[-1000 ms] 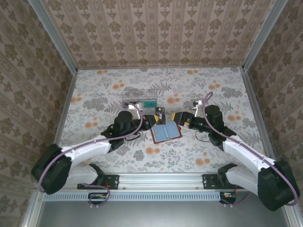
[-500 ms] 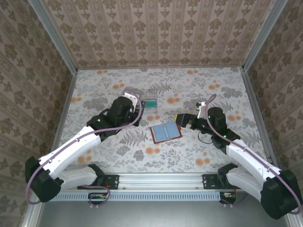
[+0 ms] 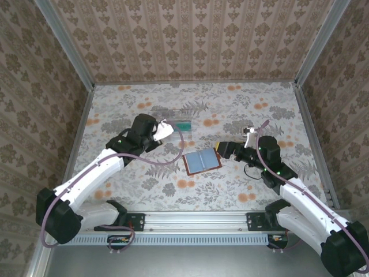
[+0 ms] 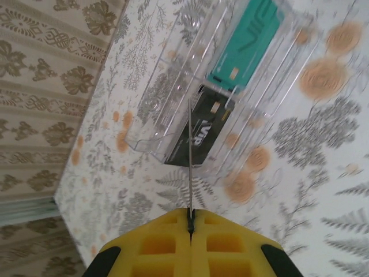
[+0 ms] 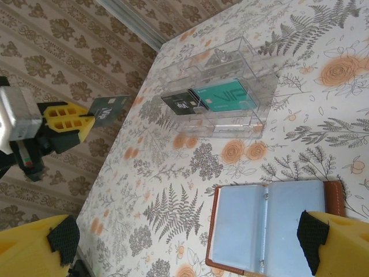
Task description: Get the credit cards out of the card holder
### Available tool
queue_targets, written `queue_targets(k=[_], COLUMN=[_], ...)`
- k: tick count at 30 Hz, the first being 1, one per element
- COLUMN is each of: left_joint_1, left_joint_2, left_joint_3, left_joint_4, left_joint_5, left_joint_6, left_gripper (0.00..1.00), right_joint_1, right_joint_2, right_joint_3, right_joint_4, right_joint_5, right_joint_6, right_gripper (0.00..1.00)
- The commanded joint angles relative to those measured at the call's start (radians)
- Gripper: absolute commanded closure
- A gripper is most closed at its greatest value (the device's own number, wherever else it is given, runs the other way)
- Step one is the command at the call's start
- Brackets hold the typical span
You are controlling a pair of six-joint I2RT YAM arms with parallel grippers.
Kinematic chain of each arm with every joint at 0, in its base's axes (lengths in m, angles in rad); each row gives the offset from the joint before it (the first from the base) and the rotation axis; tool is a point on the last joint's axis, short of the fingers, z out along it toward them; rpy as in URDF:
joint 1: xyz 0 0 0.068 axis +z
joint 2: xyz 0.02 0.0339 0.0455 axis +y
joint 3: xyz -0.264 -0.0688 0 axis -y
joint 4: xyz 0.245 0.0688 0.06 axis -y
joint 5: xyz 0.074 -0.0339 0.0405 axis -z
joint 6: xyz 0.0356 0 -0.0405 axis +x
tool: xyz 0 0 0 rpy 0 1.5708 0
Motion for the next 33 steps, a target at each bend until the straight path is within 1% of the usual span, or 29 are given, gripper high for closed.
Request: queue_targets(k=[1,6,11,15,20,26,32,33], left_joint_1=[0.046,0.098,0.133,0.139,0.150,0.167,0.171,0.199], left_joint_2=[0.022,0.043,0.107,0.172,0.277,0.378,0.421,0.424], left_joint_3=[-0.030,-0.066,-0.060,-0.049,-0.004,0.065,0.107,0.106], left_joint_4=[0.058,0.148,0.166,0.235,0.284,0.279,0.267,0.264], left_joint_5=[0.054,0.155,0.240,0.277,0.291,0.299,0.295,0.297], left_joint_6=[0.254,0.368,0.455,0.464,0.475,0.476,0.479,0.481], left_gripper=[1.00,1.00,1.00,1.00,1.00,1.00,1.00,1.00], right_joint_1=[0.001,0.003,0.000,0.001,0.001,0.003,0.002,0.002], right_joint_2=[-0.015,-0.018,-0.020,-0.015,-0.020,-0.010,0.006,0.011], right_joint_3=[-0.019,-0.027,-0.040,-0.044,-0.049,-0.048,-0.048,-0.048], right_joint_4=[-0.001,-0.001,0.005,0.006,0.014,0.026,0.037,0.039], right_joint_5=[0.020,0.045,0.075,0.088,0.087,0.063,0.052,0.049], right_joint_6=[0.006,0.007,0.006,0.004,0.001,-0.004,-0.004,-0.004], right_gripper=[0.00,0.00,0.00,0.00,0.00,0.00,0.00,0.00])
